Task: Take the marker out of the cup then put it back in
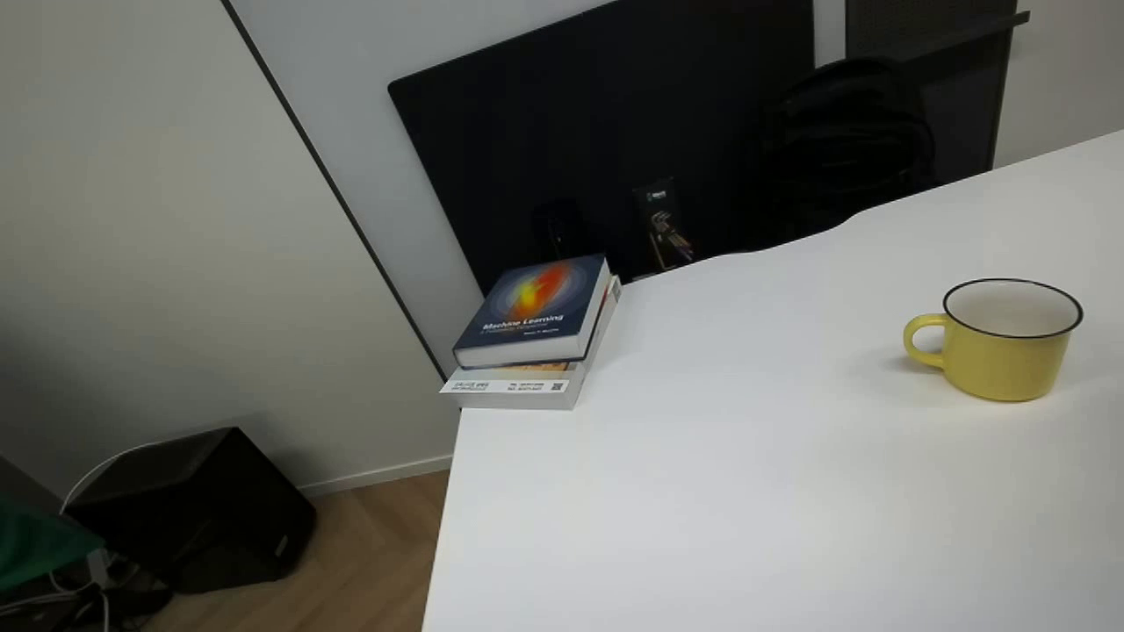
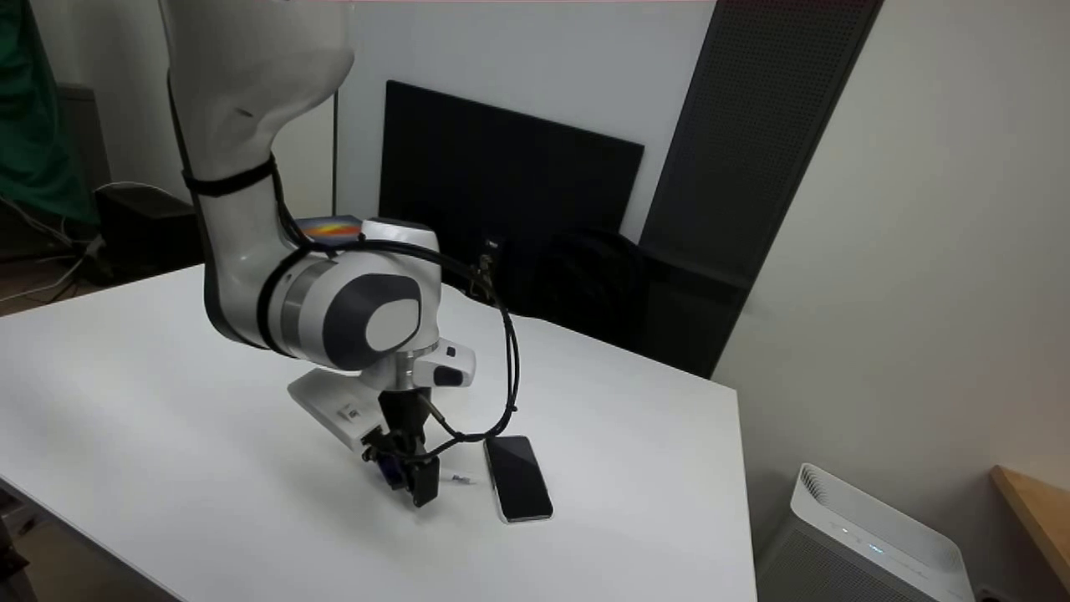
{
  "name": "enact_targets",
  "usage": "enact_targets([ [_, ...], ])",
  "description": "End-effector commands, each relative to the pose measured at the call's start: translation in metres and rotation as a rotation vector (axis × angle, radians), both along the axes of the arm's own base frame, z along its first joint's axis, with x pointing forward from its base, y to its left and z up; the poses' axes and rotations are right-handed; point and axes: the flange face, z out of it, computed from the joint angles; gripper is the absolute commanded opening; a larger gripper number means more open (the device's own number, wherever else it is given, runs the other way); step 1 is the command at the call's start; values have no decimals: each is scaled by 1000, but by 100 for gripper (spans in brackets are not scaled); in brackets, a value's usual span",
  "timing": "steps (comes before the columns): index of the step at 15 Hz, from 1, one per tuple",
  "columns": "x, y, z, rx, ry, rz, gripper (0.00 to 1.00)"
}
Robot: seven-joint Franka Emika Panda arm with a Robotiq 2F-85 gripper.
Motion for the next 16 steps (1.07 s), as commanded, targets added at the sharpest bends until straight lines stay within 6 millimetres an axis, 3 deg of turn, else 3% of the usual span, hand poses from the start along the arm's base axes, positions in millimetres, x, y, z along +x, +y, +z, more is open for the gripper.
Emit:
enact_targets([
  [1, 0, 1, -3, -25, 4, 0, 25],
  [3, 1, -1, -3, -18, 8, -3, 31],
  [10, 1, -10, -2, -8, 9, -30, 77],
  [11, 1, -12, -2, -9, 9, -31, 51],
  [12, 0, -14, -3, -13, 8, -30, 40],
  [14, 0, -15, -3, -15, 3, -31, 36],
  [16, 0, -15, -4, -15, 3, -30, 20],
])
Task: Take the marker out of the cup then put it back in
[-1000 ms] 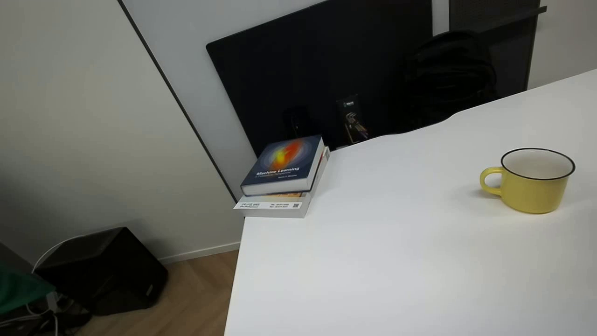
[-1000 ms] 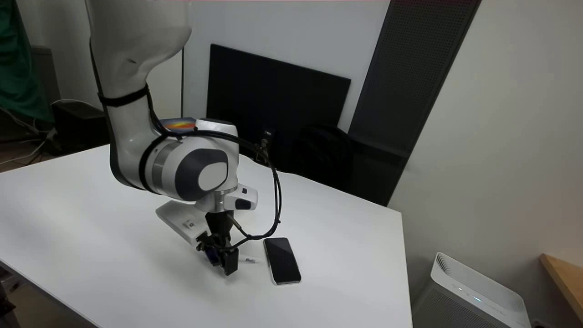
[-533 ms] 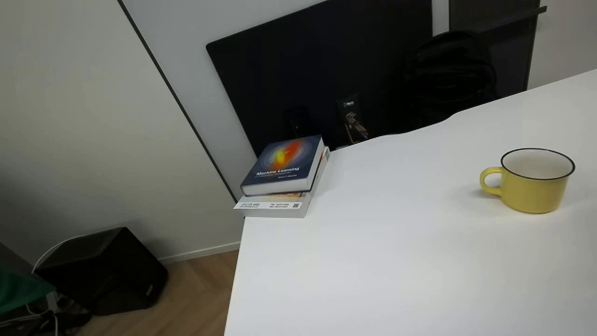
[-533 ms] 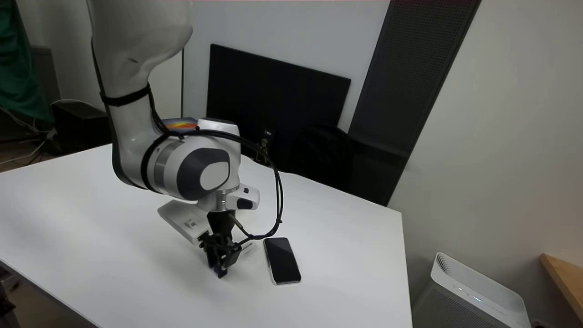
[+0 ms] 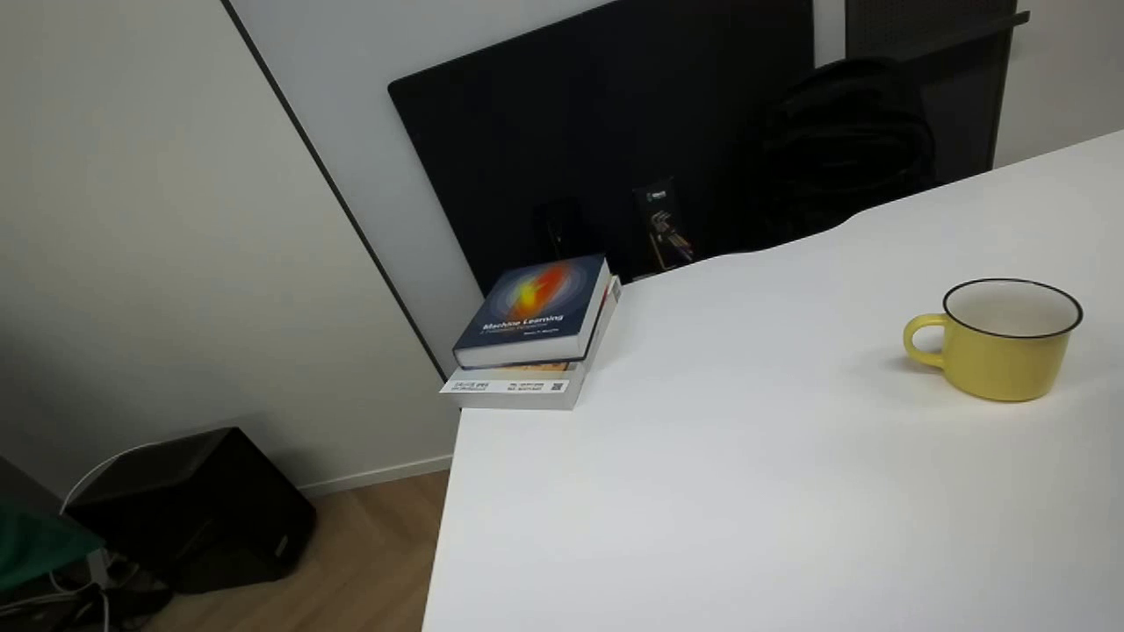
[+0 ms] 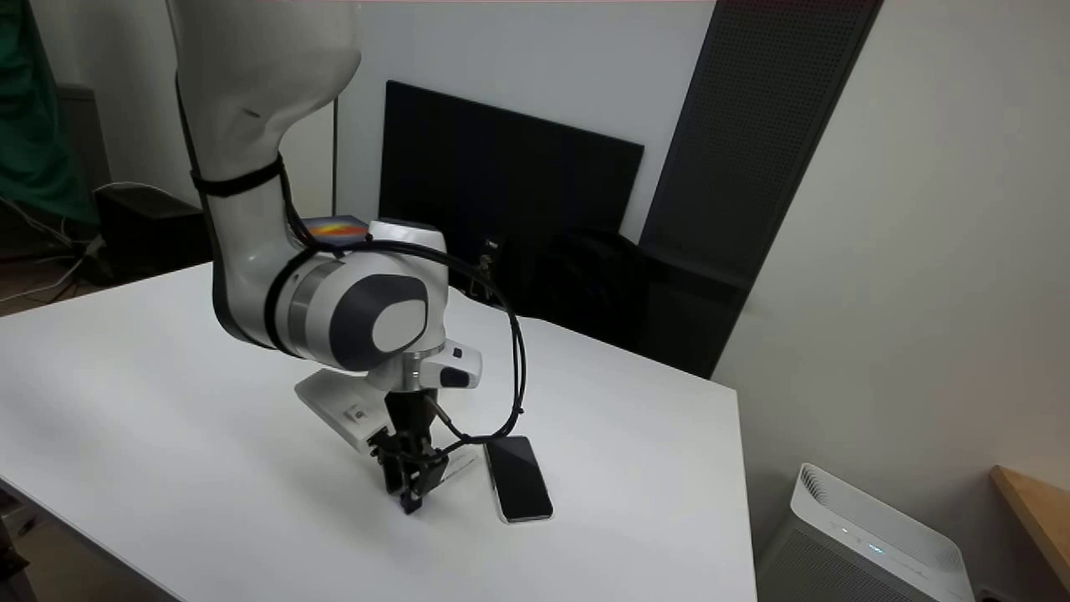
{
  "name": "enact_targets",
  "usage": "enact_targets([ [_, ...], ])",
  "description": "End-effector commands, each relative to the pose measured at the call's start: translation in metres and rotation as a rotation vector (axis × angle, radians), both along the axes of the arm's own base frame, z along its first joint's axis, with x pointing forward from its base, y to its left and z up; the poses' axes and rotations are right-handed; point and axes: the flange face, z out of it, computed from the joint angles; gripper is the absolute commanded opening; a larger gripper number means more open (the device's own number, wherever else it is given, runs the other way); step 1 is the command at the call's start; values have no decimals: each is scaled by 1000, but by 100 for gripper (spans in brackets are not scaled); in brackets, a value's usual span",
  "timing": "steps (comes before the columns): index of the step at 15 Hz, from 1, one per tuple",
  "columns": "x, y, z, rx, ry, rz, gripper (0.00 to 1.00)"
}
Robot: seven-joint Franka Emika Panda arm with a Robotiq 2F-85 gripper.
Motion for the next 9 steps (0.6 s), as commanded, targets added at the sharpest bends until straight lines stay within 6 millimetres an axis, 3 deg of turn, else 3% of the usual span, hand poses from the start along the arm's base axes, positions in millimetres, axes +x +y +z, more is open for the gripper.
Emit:
enact_targets([
  [1, -2, -6, -6, -14, 4, -12, 12],
  [3, -2, -7, -6, -15, 5, -14, 2],
  [4, -2, -7, -6, -15, 5, -13, 6],
  [9, 5, -6, 3, 33, 45, 2, 6],
])
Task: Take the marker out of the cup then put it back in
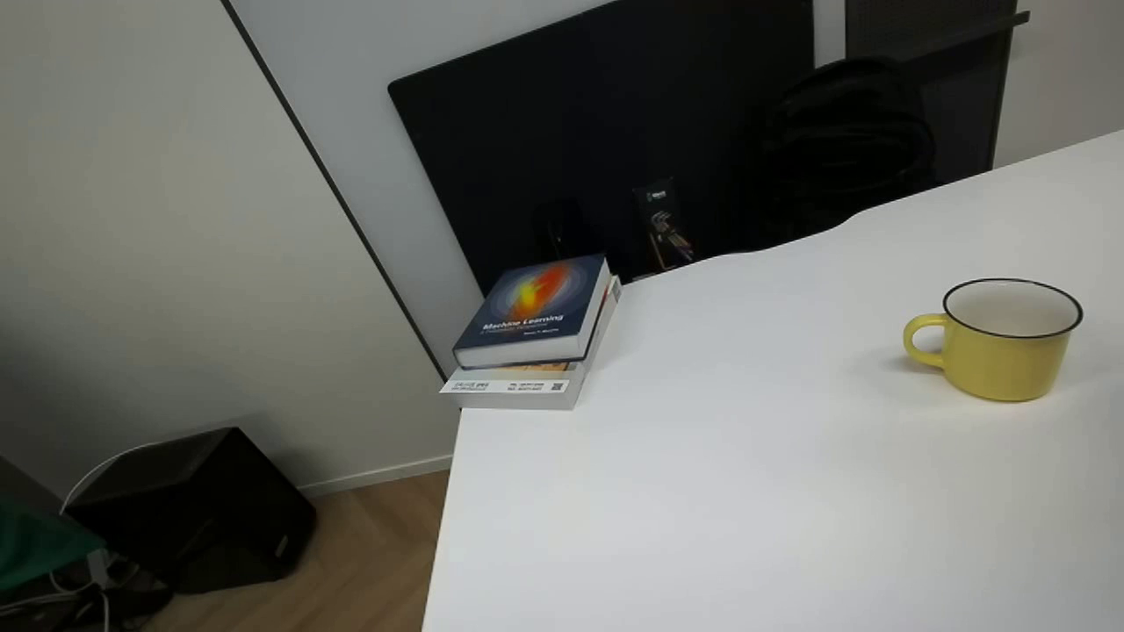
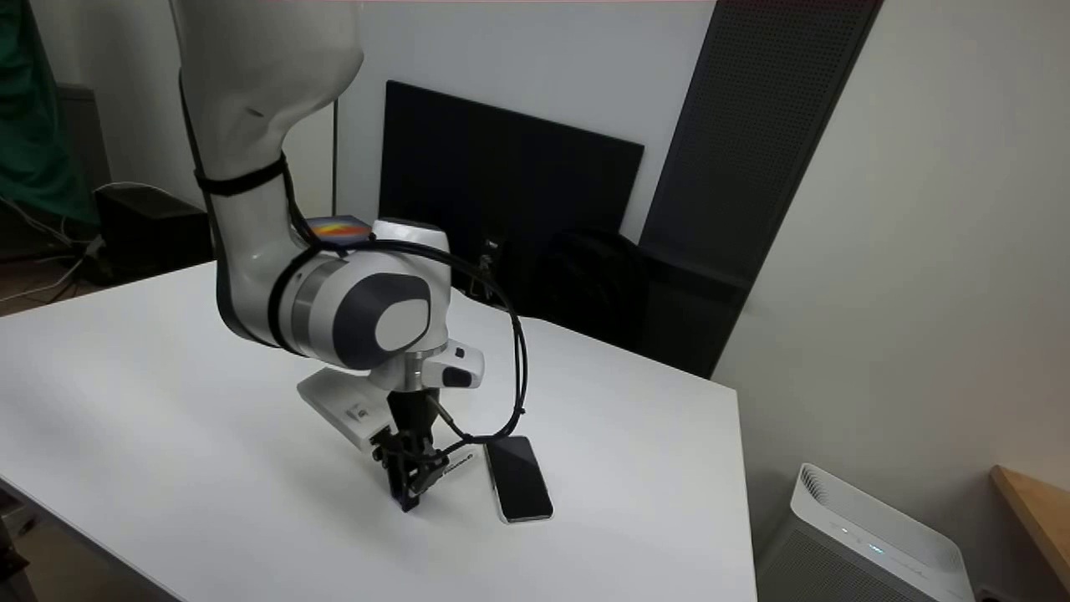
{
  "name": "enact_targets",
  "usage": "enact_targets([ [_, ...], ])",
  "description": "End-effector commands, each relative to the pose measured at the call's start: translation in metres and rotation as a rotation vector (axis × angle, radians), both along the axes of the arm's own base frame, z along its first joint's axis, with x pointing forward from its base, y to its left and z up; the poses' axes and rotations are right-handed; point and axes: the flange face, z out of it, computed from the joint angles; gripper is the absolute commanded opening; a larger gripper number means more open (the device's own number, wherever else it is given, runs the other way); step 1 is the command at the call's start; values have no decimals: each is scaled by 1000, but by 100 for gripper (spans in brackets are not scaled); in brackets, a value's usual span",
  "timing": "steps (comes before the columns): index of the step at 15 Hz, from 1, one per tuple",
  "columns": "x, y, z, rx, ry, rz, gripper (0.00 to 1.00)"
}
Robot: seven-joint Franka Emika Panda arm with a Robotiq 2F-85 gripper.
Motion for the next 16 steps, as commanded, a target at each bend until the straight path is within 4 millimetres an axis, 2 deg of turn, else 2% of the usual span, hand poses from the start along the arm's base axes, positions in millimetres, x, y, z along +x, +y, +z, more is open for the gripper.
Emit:
enact_targets([
  [1, 8, -3, 8, 48, 49, 13, 6],
  [9, 64, 13, 52, 126, 100, 58, 6],
  [16, 108, 49, 81, 181, 139, 101, 6],
])
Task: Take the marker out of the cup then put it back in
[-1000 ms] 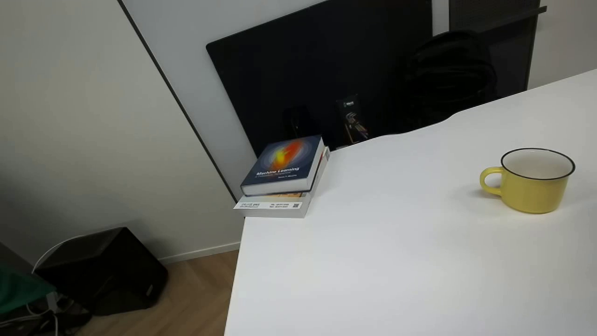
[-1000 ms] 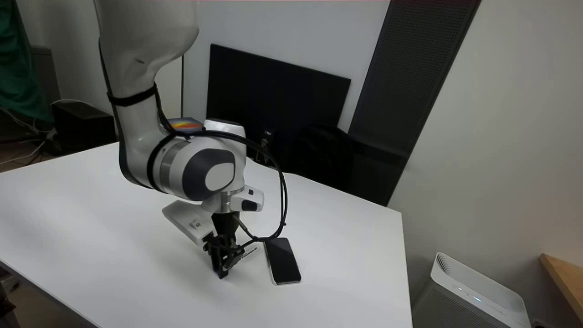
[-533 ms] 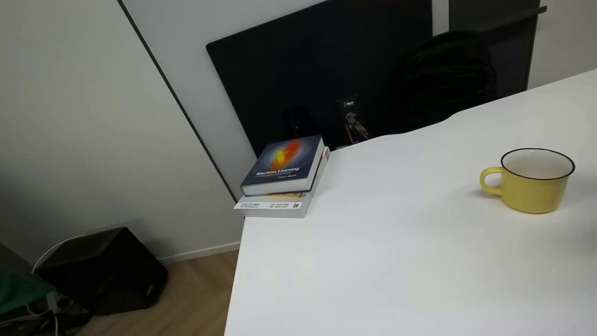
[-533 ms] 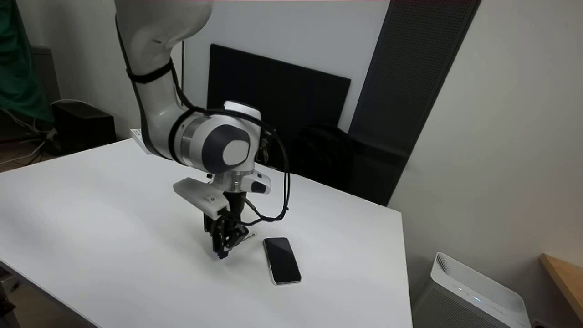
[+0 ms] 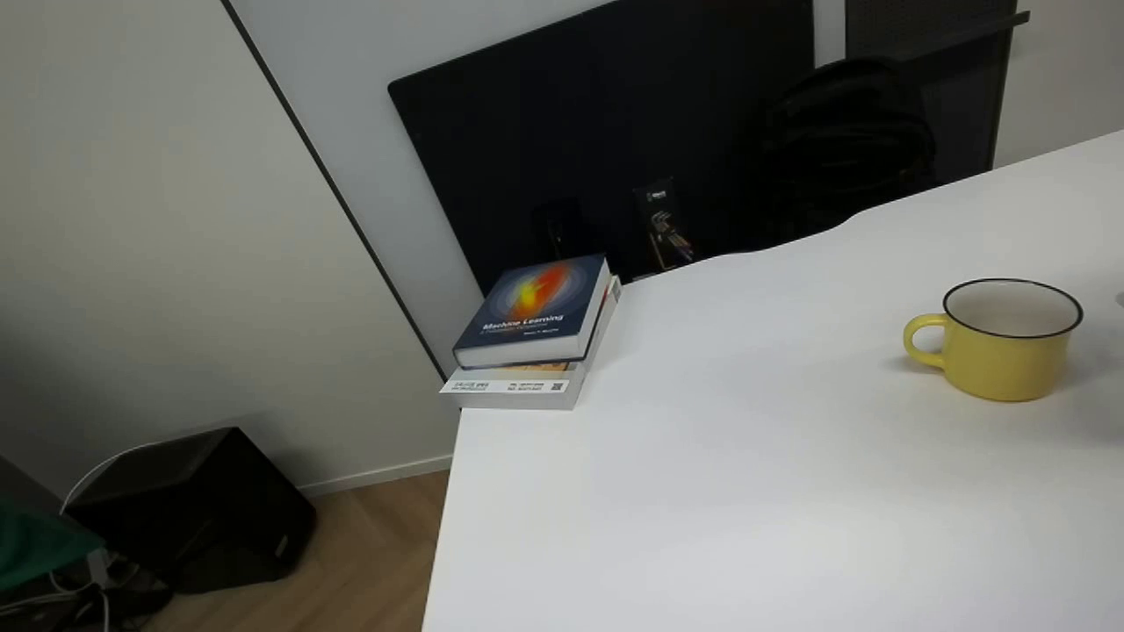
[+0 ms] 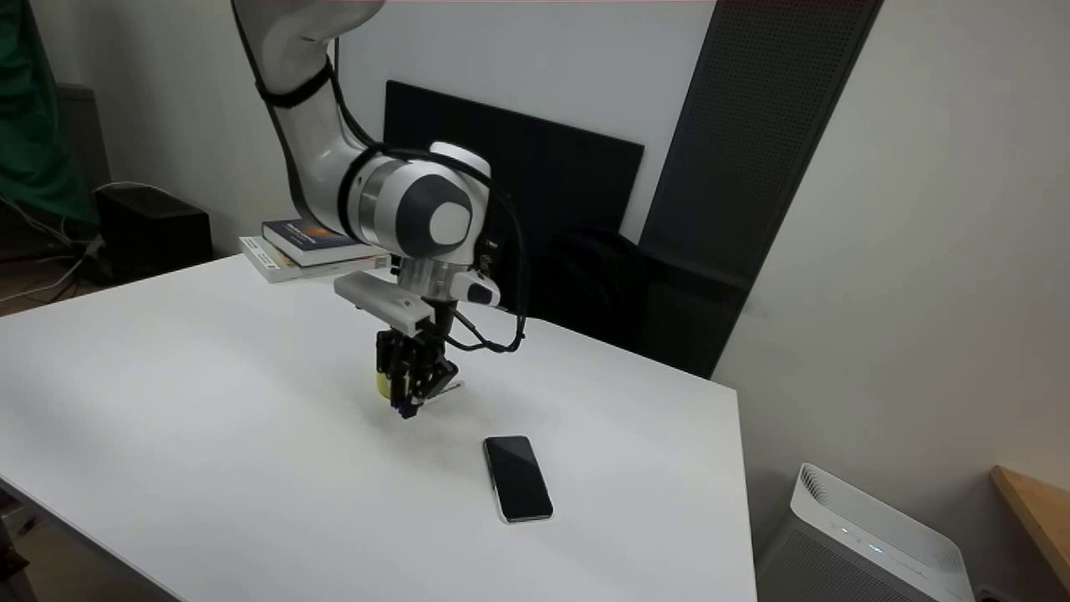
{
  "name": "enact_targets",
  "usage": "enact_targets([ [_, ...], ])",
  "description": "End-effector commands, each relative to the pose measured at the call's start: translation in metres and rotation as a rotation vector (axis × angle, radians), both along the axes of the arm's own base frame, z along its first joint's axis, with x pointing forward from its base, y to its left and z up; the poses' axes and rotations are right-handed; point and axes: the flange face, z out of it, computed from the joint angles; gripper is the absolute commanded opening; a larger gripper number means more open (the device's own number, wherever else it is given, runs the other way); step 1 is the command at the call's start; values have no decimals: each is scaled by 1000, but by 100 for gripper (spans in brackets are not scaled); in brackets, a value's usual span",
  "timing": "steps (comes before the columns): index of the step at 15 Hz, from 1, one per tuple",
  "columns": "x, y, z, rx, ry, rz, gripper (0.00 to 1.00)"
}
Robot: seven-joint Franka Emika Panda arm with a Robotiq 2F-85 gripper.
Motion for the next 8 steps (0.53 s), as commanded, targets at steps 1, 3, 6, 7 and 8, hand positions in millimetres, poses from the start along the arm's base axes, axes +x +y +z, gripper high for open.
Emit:
enact_targets([
  [1, 23, 17, 16, 28, 17, 22, 6],
  [3, 32, 25, 30, 25, 9, 40, 6],
  [6, 43, 37, 47, 20, -2, 57, 6],
  [7, 46, 40, 52, 23, -2, 60, 6],
  [8, 49, 43, 57, 32, 9, 63, 6],
])
